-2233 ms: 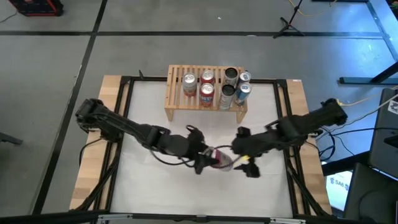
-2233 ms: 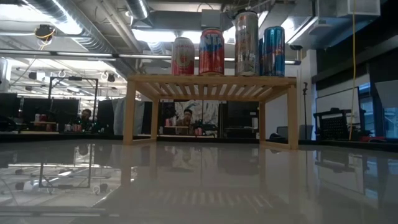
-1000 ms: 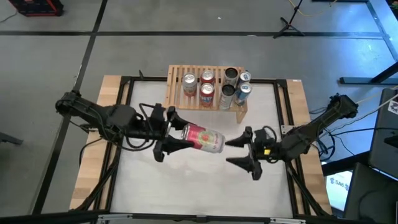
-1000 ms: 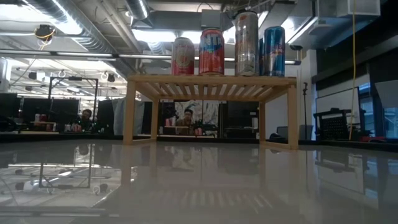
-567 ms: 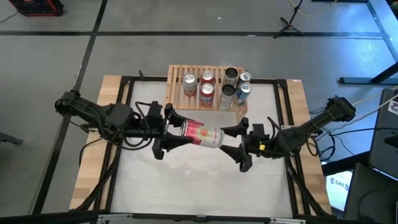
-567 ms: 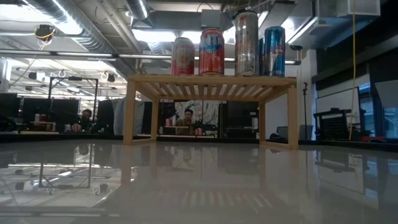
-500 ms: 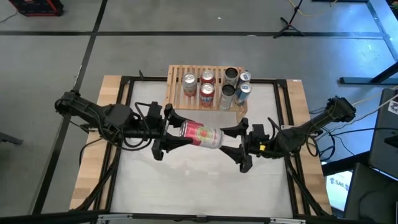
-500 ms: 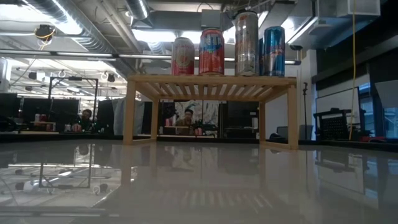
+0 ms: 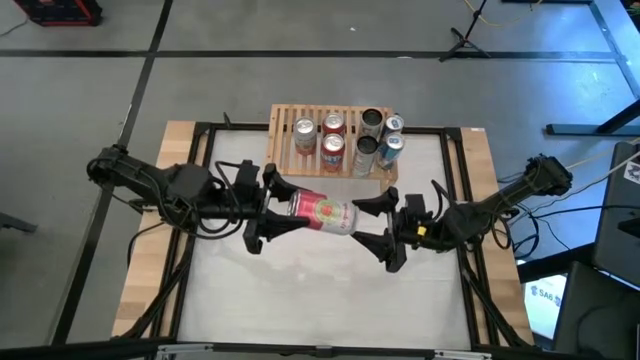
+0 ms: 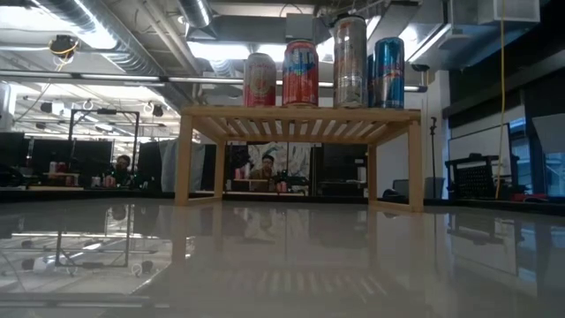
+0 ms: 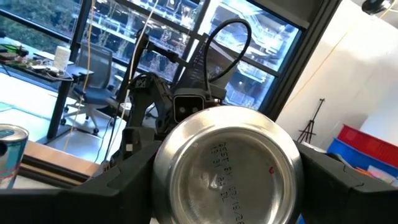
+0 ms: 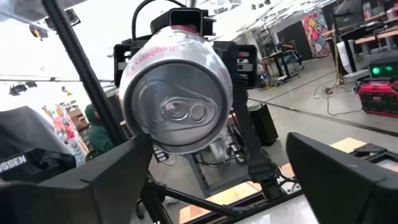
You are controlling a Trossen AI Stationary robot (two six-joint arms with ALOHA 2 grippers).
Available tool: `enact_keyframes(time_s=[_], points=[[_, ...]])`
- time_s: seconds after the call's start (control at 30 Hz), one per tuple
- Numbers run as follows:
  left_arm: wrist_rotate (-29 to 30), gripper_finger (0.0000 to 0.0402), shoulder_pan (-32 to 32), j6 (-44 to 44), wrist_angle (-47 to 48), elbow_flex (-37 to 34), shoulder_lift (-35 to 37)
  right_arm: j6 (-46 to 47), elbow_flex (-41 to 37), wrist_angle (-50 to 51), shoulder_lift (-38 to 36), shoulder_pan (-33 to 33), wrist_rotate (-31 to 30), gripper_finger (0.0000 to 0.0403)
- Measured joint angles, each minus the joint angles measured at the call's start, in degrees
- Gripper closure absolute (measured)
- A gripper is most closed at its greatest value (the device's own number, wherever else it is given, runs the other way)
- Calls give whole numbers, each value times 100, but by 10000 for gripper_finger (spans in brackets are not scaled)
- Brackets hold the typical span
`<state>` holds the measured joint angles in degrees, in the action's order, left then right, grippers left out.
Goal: Place canned beverage on shelf
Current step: Put the pink soda can on the shelf aligned with the other pink soda can
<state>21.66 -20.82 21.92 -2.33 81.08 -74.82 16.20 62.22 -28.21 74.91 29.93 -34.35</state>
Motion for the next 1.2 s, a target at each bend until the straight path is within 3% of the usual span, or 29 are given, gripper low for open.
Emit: enact_keyframes(time_s=[0.13, 0.23, 0.6, 0.8, 1.2], points=[[50, 122, 4, -1, -4, 0, 4, 102, 0, -84, -1, 3, -285, 7], [187, 122, 9, -4, -3, 0, 4, 150, 0, -134, -1, -2, -514, 18], [893, 122, 28, -189, 90, -2, 255, 139, 0, -83, -1, 4, -364, 39], [884, 122, 0, -160, 137, -2, 282, 106, 0, 36, -1, -22, -994, 40], [689, 122, -3, 214, 261, -2, 32, -77, 0, -73, -1, -312, -490, 40]])
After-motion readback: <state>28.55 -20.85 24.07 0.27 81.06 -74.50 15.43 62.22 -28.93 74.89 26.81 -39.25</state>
